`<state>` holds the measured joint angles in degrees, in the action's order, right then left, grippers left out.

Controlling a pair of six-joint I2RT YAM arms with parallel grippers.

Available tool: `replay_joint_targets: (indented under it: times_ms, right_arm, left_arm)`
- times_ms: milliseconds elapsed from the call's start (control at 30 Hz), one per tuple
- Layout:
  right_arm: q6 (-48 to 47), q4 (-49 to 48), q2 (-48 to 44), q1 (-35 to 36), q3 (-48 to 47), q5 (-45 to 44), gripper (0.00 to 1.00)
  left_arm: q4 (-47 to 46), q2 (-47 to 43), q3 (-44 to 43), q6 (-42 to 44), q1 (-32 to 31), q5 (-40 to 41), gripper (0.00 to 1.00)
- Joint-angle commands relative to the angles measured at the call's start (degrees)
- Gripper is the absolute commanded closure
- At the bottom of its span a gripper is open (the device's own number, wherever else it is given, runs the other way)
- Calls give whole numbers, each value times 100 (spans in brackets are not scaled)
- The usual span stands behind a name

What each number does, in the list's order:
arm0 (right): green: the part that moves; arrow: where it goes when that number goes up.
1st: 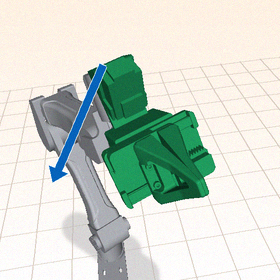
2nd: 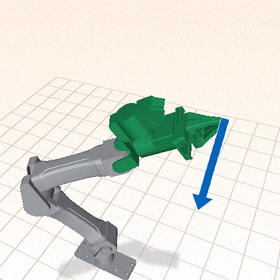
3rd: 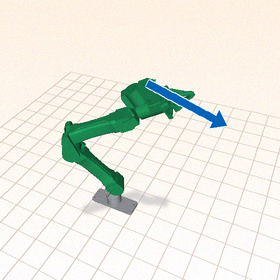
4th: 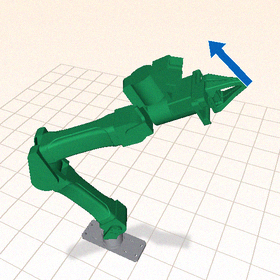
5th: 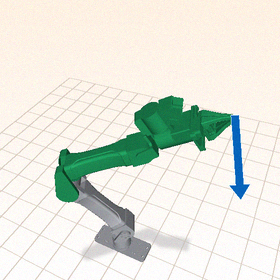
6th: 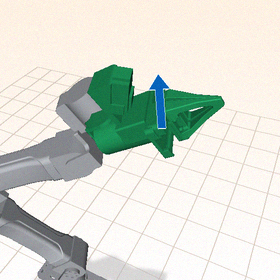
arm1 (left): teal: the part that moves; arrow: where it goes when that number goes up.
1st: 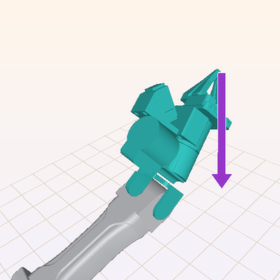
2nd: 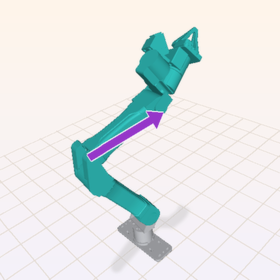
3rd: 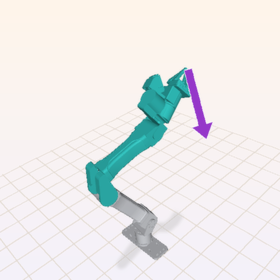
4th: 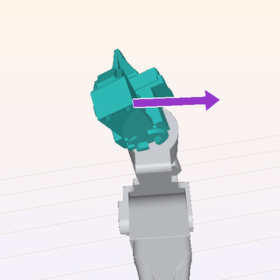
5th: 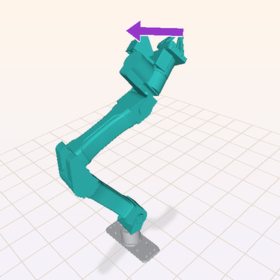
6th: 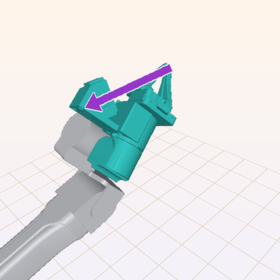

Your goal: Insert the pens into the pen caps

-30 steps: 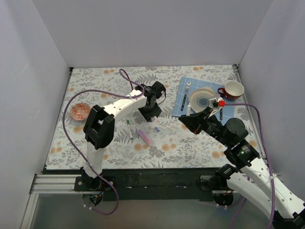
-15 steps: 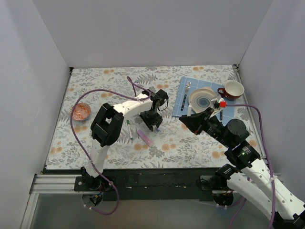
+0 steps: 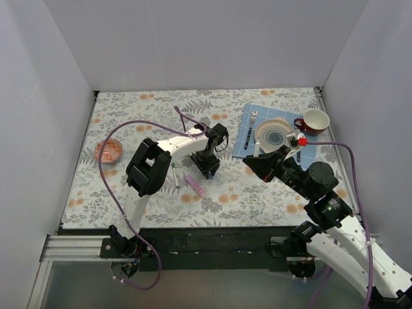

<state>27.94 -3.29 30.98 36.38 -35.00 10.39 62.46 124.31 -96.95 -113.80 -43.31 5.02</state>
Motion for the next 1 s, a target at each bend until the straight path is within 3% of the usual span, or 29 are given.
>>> replay_joint_targets:
  times_ms: [0, 167, 200, 400, 500, 633, 800, 967]
  right_arm:
    - [-123, -163, -57, -17, 11, -46, 99]
    - [-105, -119, -57, -17, 178, -2, 99]
    - [-88, -119, -49, -8, 213, 59, 99]
    - [185, -426, 513, -8, 766, 795, 99]
    - [369, -1126, 979, -17, 1223, 1383, 99]
    - [396, -1753, 1593, -17, 1557, 1755, 99]
    - [553, -2465, 2332, -8, 1646, 2238, 99]
    - [1134, -4116, 3457, 0, 1909, 2756, 99]
  left_arm:
    - [-172, 14, 175, -2164, -46, -71, 76]
    - [-225, -30, 404, -2041, -46, -10, 91]
    - [-234, -56, 457, -2024, -46, -9, 100]
    - [-462, -686, 879, -1708, -55, 209, 100]
    - [-655, -1266, 1081, -1375, -55, 595, 100]
    - [-2137, -2250, 1906, -399, -55, 755, 100]
    - [-3001, -3035, 2829, 410, -64, 703, 100]
    - [-3819, -3772, 3409, 867, -64, 474, 100]
